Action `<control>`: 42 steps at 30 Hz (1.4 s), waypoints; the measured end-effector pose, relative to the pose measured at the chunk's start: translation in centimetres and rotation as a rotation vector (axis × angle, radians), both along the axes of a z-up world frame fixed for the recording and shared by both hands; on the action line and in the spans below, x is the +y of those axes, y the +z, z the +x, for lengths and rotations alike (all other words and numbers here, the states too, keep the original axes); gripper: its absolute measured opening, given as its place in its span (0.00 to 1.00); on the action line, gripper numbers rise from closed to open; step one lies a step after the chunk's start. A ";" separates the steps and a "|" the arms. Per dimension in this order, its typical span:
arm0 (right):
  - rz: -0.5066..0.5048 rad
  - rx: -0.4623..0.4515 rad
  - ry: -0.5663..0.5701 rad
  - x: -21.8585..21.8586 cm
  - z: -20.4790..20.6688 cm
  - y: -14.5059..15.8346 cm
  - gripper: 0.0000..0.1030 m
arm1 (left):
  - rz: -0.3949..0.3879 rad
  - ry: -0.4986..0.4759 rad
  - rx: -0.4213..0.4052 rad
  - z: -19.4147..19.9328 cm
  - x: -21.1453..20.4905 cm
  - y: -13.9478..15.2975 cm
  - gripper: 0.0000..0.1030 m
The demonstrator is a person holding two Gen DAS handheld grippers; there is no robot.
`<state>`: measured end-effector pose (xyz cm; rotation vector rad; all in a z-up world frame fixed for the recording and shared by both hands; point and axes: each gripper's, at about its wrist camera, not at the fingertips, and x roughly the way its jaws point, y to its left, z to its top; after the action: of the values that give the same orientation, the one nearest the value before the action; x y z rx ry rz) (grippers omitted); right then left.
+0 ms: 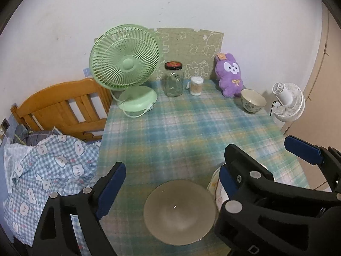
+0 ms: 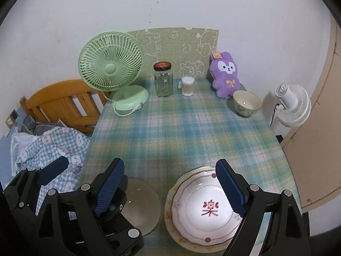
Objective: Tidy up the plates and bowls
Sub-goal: 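Lower the glass plate beside the plate stack and open both grippers, then pull both grippers back from the glass plate, then move both grippers to the green-rimmed bowl beside the purple plush toy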
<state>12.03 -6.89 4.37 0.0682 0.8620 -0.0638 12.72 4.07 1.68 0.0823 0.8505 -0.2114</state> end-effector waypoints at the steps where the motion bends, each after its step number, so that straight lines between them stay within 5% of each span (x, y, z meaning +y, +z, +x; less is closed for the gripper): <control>1: -0.003 -0.001 -0.003 -0.4 0.2 0.1 0.89 | 0.001 0.002 -0.005 0.2 -0.4 0.1 0.88; 21: 0.010 0.015 0.012 -13.9 6.8 1.0 0.91 | 0.000 0.052 -0.003 5.5 -13.2 1.4 0.88; 42: -0.001 0.009 -0.014 -27.8 14.4 -1.7 0.91 | 0.044 0.075 0.022 13.0 -26.5 -1.2 0.84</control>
<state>26.41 -34.69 2.71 0.0728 0.8704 -0.0774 25.75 -22.42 0.49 0.0889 0.8788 -0.1241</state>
